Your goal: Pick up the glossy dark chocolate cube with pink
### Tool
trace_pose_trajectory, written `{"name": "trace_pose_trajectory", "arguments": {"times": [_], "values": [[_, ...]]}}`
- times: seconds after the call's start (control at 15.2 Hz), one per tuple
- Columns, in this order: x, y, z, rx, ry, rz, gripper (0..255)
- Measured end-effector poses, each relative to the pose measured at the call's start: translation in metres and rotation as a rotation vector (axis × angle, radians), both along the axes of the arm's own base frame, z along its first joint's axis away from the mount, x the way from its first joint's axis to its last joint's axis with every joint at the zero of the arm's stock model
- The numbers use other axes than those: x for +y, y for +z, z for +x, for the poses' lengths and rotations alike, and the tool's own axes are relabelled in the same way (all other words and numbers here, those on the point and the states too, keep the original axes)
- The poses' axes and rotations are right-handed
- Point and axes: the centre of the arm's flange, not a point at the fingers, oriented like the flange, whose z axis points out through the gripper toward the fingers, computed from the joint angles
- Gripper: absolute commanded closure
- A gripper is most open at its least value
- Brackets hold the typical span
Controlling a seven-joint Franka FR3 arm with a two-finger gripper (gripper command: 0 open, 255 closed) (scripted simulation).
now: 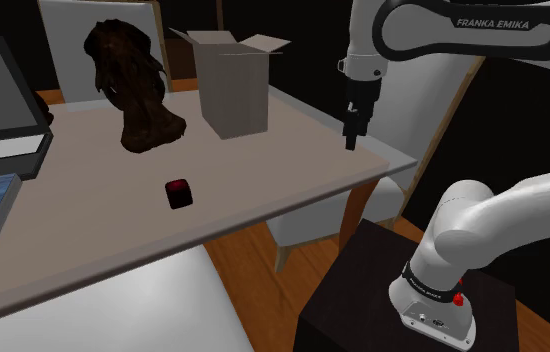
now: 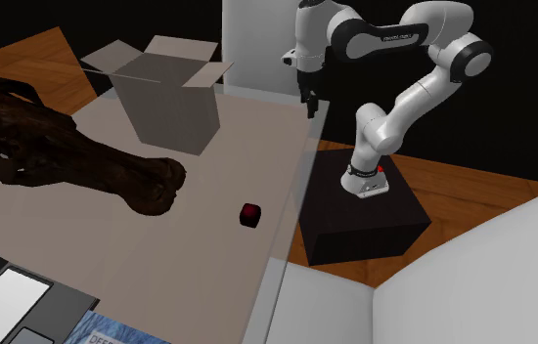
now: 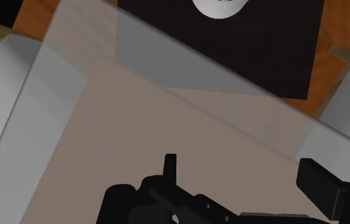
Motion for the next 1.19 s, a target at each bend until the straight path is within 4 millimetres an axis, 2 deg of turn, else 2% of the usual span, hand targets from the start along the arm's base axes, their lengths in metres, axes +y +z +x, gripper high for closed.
{"name": "trace_pose_trajectory", "arguments": {"times": [0.13,0.26,0.79,1.19], "values": [[0.005,-0.001,0.003,-0.005,0.001,0.0,0],[0.023,-0.004,0.012,-0.021,0.004,-0.001,0],[0.114,-0.015,0.055,-0.1,0.02,-0.004,0],[0.18,-0.016,0.086,-0.161,0.031,-0.006,0]]}}
